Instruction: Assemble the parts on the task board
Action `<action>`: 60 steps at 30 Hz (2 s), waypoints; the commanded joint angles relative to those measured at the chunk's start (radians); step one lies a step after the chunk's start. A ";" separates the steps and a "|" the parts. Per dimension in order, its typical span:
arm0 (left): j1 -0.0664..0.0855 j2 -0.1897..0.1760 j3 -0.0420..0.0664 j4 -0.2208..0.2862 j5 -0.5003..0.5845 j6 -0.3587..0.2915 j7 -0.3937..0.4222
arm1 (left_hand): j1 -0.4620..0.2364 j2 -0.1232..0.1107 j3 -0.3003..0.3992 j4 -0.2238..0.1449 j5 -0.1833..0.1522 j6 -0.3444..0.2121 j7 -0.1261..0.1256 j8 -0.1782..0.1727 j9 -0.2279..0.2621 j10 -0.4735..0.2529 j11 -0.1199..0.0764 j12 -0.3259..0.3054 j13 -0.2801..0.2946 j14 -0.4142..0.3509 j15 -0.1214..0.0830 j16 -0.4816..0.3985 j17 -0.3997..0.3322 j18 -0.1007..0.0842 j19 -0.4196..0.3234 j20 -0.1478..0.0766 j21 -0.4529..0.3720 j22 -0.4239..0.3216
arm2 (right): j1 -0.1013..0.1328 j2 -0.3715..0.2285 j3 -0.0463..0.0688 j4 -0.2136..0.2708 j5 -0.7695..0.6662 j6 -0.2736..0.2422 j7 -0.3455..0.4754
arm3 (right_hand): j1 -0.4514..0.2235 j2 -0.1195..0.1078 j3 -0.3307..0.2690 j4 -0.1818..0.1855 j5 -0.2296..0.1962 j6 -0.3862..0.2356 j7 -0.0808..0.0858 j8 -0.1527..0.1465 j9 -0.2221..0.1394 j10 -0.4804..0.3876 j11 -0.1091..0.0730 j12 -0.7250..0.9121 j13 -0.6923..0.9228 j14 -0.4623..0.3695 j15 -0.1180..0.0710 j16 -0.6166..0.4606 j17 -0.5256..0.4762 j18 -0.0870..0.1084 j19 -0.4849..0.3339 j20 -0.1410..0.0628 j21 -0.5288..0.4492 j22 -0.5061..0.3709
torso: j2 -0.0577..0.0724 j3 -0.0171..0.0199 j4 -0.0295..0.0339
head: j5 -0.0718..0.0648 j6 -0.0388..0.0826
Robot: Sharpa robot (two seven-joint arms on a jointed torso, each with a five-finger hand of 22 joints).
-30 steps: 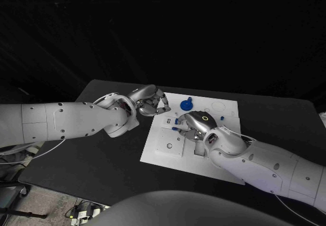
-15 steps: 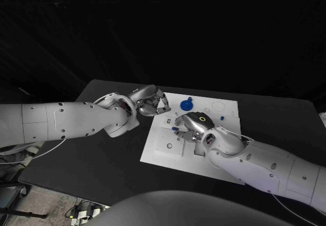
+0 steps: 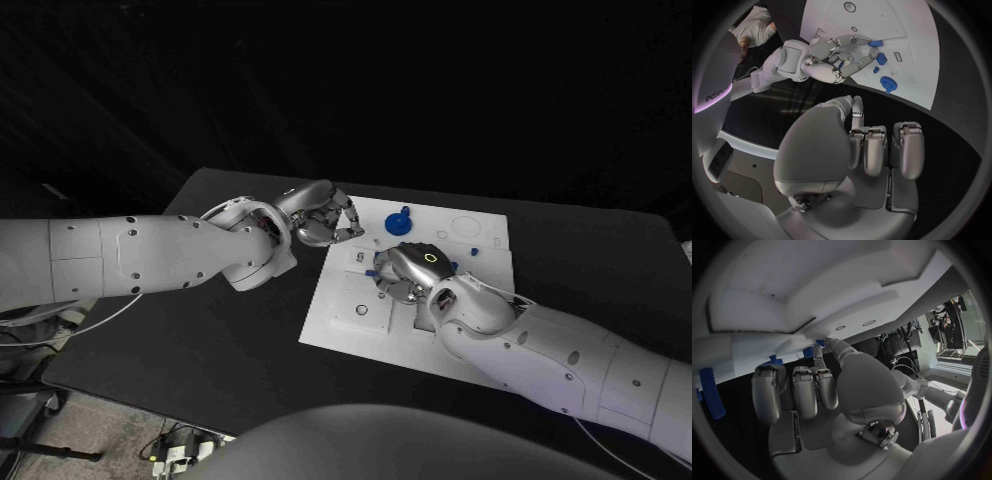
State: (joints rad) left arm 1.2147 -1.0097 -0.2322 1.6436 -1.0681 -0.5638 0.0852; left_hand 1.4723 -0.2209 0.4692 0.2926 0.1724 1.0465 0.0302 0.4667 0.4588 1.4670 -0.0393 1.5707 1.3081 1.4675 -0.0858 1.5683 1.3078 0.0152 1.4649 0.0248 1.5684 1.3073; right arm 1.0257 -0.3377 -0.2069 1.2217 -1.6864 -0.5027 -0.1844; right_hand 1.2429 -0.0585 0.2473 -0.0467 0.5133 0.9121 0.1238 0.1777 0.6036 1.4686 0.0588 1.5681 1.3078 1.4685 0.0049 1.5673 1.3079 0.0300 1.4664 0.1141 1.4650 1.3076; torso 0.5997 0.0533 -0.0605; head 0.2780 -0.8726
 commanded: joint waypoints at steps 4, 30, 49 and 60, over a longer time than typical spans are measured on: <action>0.001 0.003 0.000 0.003 0.017 0.017 -0.007 | -0.011 0.005 -0.007 0.000 0.006 0.000 -0.010 -0.004 0.001 0.104 -0.009 0.000 0.263 0.103 -0.006 0.002 0.263 -0.015 0.106 -0.001 0.002 0.263 | -0.006 -0.004 -0.003 -0.004 -0.029 0.010 -0.011 | 0.024 0.005 0.025 -0.018 0.057 0.008 0.001 -0.008 0.001 0.102 -0.005 0.003 0.263 0.102 -0.005 0.003 0.263 0.004 0.014 -0.005 -0.009 0.219 | -0.001 -0.0002 -0.0015 | -0.001 0.000; -0.001 0.010 0.000 -0.007 0.037 0.038 -0.010 | -0.016 0.015 -0.009 -0.001 0.013 -0.006 -0.011 -0.004 0.002 0.104 -0.010 0.000 0.263 0.103 -0.007 0.002 0.263 -0.015 0.106 -0.003 0.002 0.263 | -0.008 -0.017 -0.003 0.018 -0.001 -0.005 0.042 | -0.027 -0.011 0.027 -0.003 -0.096 -0.016 0.014 -0.053 -0.017 0.102 0.008 0.003 0.263 0.102 0.005 0.003 0.263 0.003 0.014 0.005 -0.008 0.219 | -0.001 -0.0004 -0.0004 | 0.000 0.000; -0.001 0.013 0.000 -0.007 0.038 0.049 -0.018 | -0.017 0.019 -0.009 -0.001 0.016 -0.007 -0.011 -0.004 0.003 0.104 -0.010 0.000 0.263 0.103 -0.008 0.002 0.263 -0.015 0.106 -0.004 0.002 0.263 | -0.022 0.010 -0.003 -0.018 -0.007 -0.004 0.034 | -0.014 -0.006 0.019 0.004 -0.144 -0.014 0.018 -0.074 -0.044 0.102 0.012 0.003 0.263 0.102 0.010 0.003 0.263 0.006 0.008 0.010 -0.016 0.216 | 0.000 0.0000 0.0001 | 0.001 0.000; -0.001 0.014 0.000 -0.007 0.044 0.055 -0.026 | -0.018 0.025 -0.008 -0.001 0.018 -0.008 -0.010 -0.003 0.004 0.104 -0.010 0.000 0.263 0.103 -0.008 0.002 0.263 -0.015 0.106 -0.004 0.002 0.263 | -0.026 0.022 -0.003 -0.040 -0.020 -0.012 0.018 | 0.026 0.003 0.043 -0.019 -0.060 0.008 0.017 -0.074 -0.054 0.102 0.010 0.003 0.263 0.102 0.009 0.003 0.263 0.009 0.000 0.009 -0.026 0.212 | 0.000 -0.0003 -0.0001 | 0.003 0.000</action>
State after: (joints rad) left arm 1.2133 -0.9980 -0.2323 1.6352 -1.0338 -0.5247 0.0640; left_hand 1.4510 -0.2059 0.4623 0.2934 0.1837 1.0412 0.0213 0.4667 0.4623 1.4631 -0.0431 1.5707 1.3081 1.4675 -0.0858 1.5683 1.3073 0.0151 1.4650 0.0248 1.5684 1.3076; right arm 1.0089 -0.3148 -0.2039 1.1889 -1.6911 -0.5385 -0.1484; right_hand 1.2577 -0.0488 0.2838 -0.0661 0.4452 0.9161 0.1415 0.1029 0.5499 1.4648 0.0627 1.5681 1.3078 1.4646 0.0088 1.5673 1.3074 0.0300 1.4664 0.1143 1.4422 1.3076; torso 0.5994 0.0531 -0.0605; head 0.2807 -0.8726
